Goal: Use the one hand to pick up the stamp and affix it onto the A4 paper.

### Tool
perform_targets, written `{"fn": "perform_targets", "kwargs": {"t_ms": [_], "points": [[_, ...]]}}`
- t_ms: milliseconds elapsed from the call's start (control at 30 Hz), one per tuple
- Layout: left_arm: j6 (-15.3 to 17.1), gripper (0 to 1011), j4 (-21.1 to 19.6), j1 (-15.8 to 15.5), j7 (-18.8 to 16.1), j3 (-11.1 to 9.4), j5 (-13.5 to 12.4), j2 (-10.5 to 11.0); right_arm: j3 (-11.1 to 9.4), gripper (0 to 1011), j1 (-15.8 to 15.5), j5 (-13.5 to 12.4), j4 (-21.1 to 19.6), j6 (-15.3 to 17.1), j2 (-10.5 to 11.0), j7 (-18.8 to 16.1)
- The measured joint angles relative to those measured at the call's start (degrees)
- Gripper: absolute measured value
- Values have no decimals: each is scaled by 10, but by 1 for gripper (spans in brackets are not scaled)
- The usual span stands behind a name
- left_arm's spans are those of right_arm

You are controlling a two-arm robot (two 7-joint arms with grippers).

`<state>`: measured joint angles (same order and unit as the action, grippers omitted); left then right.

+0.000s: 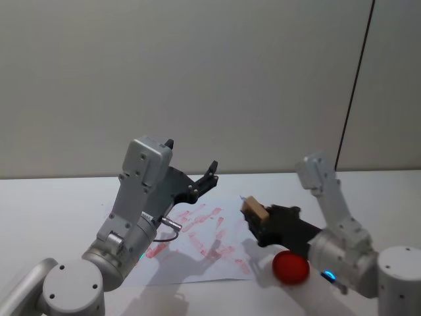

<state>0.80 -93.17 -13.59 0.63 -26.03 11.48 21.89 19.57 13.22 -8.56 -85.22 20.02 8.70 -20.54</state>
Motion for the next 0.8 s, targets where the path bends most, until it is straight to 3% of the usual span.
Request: {"fn": "perform_targets", "kwargs": {"t_ms": [367,800], "points": [[0,1001,0,0,0,0,0,0,-17,220,-31,-4,-29,26,41,-17],[0,1001,0,0,0,0,0,0,-24,221,-51,3,-37,40,66,-31]]}}
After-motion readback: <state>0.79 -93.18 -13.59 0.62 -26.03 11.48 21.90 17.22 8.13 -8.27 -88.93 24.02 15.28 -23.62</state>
